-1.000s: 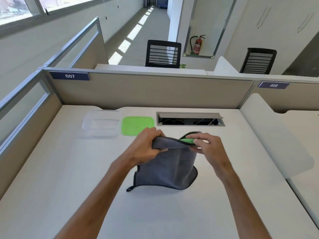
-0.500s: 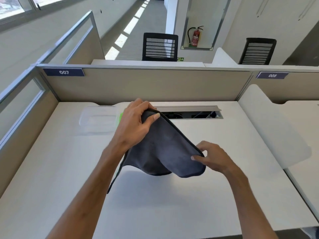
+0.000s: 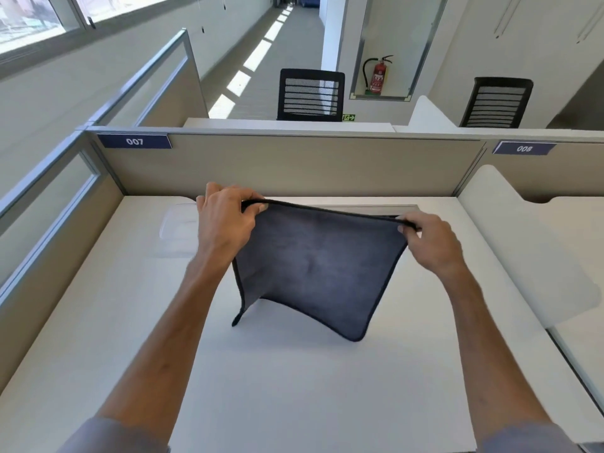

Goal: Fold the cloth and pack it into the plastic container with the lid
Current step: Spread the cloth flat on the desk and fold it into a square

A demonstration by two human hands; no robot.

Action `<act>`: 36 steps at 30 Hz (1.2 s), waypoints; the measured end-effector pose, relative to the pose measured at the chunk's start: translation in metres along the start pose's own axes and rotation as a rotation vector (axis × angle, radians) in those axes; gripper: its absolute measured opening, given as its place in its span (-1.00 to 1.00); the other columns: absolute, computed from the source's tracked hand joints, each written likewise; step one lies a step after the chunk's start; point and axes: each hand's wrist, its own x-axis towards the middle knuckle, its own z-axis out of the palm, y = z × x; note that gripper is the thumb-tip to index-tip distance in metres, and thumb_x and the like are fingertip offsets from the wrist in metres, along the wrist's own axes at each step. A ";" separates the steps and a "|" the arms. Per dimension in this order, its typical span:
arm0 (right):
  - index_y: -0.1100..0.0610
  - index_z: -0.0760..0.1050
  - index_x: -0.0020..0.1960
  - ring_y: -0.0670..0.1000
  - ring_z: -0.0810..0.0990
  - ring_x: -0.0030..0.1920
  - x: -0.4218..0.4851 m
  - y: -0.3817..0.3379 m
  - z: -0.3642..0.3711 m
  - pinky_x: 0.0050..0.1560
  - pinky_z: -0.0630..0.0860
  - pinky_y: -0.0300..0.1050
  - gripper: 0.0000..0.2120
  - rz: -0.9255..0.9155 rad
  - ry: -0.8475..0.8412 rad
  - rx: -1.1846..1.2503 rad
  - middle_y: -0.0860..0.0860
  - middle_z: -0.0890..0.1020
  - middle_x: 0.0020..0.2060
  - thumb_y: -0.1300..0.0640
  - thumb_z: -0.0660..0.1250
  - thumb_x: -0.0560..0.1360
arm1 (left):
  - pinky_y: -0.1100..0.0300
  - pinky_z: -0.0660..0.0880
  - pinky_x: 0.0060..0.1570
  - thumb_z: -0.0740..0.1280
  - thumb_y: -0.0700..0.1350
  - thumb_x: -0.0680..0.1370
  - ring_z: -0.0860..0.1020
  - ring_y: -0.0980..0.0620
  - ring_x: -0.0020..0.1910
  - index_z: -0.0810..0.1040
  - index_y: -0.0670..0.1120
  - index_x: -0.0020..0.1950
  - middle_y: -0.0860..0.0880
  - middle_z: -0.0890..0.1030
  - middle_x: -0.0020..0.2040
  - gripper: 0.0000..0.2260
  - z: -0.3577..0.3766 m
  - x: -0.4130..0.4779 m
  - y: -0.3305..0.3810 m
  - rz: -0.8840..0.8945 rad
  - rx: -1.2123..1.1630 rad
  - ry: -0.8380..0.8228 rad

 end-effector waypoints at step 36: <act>0.04 0.62 0.49 -0.03 0.53 0.52 -0.289 0.158 0.145 0.66 0.31 0.05 -0.43 -0.067 -0.261 -0.191 -0.08 0.62 0.49 0.37 0.44 0.53 | 0.02 0.67 0.35 0.58 -0.32 0.51 0.72 -0.06 0.33 0.70 -0.09 0.37 -0.03 0.72 0.38 -0.56 0.143 -0.367 -0.113 0.086 0.096 -0.416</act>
